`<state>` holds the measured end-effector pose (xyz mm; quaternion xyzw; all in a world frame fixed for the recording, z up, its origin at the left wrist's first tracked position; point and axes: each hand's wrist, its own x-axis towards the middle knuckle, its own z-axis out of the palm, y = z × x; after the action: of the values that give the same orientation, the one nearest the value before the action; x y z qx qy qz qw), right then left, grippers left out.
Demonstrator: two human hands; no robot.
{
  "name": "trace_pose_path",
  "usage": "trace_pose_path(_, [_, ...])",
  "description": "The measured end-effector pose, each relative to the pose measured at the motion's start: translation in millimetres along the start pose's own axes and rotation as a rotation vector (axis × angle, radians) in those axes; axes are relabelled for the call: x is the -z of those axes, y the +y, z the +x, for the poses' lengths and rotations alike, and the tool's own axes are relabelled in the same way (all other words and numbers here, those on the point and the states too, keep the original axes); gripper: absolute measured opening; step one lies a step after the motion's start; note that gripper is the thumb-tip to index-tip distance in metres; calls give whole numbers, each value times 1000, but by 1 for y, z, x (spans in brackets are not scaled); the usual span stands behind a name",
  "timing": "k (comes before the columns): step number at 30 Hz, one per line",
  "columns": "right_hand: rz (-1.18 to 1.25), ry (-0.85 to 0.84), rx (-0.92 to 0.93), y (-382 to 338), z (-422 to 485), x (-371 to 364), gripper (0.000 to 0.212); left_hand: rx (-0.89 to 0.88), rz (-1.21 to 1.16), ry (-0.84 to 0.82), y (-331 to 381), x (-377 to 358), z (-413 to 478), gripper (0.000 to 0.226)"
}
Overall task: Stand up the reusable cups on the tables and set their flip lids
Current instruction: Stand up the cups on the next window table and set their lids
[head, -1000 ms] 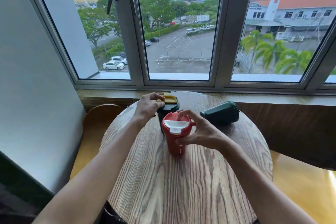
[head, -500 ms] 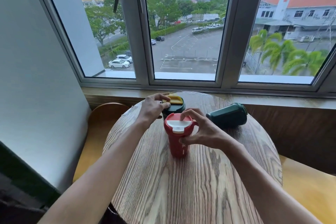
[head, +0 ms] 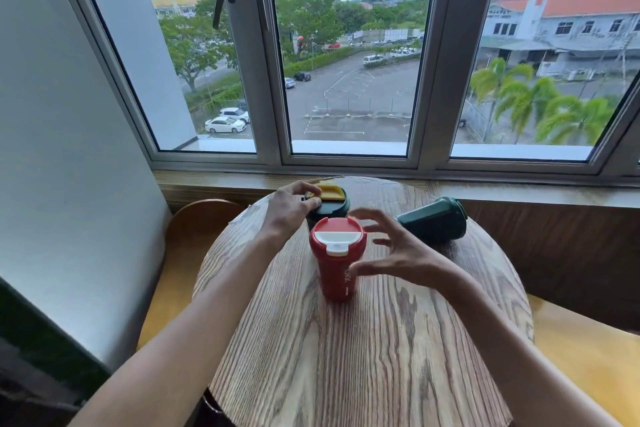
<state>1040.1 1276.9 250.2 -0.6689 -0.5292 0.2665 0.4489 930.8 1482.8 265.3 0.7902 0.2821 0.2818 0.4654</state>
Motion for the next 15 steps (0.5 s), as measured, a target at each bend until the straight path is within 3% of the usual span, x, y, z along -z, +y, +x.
trace_pose_path(2, [0,180,-30,0,-6,14,61,-17,3,8,-2,-1,0,15])
trace_pose_path(5, [-94,587,-118,9,-13,44,37,-1,-39,9,-5,-4,2,15])
trace_pose_path(8, [-218,850,-233,37,-13,70,31,6,-29,9,-6,-6,4,15])
trace_pose_path(10, [-240,898,-372,56,-8,86,37,4,-8,14,-7,-6,6,14])
trace_pose_path(15, [-58,739,-781,86,7,106,79,18,-16,3,-8,-6,6,14])
